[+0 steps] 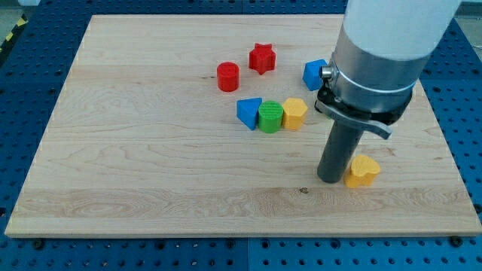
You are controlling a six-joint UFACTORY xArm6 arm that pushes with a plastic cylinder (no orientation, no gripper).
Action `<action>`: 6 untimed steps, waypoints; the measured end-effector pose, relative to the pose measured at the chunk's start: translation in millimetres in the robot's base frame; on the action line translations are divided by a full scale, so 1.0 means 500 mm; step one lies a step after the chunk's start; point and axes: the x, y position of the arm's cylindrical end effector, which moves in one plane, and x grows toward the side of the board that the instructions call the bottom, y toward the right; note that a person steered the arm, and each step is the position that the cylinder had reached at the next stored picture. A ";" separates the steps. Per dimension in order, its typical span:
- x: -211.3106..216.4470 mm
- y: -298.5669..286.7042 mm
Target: Slide the yellow heart to right and up a bit
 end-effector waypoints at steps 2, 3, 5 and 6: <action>-0.006 0.080; -0.013 0.090; -0.058 0.122; -0.062 0.142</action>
